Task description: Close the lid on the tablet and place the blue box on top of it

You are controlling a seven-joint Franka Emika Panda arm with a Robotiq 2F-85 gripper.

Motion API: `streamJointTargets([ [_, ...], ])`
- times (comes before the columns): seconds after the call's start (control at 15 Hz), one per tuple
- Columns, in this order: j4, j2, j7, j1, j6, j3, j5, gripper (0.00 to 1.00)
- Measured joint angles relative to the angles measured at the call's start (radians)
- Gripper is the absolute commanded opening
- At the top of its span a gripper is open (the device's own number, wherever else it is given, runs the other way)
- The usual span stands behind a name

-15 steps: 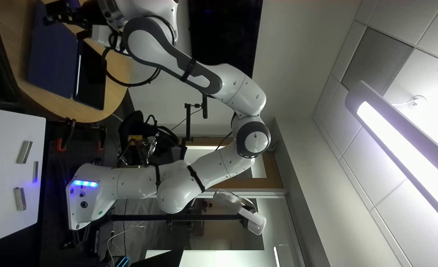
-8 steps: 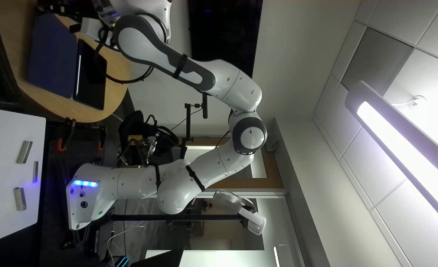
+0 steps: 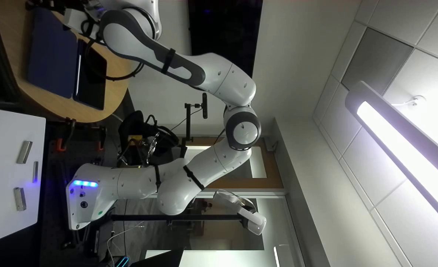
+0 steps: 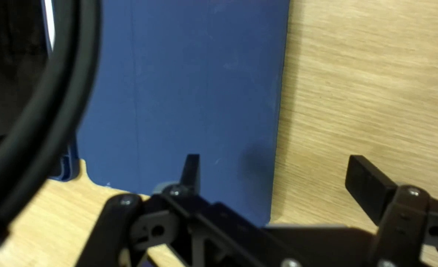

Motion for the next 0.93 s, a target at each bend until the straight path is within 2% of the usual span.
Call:
streamJointTargets([
  [0.6, 0.040, 0.078, 0.152, 0.045, 0.000, -0.046, -0.069, 1.00],
  [0.93, 0.049, 0.099, 0.168, 0.046, 0.000, -0.048, -0.070, 1.00],
])
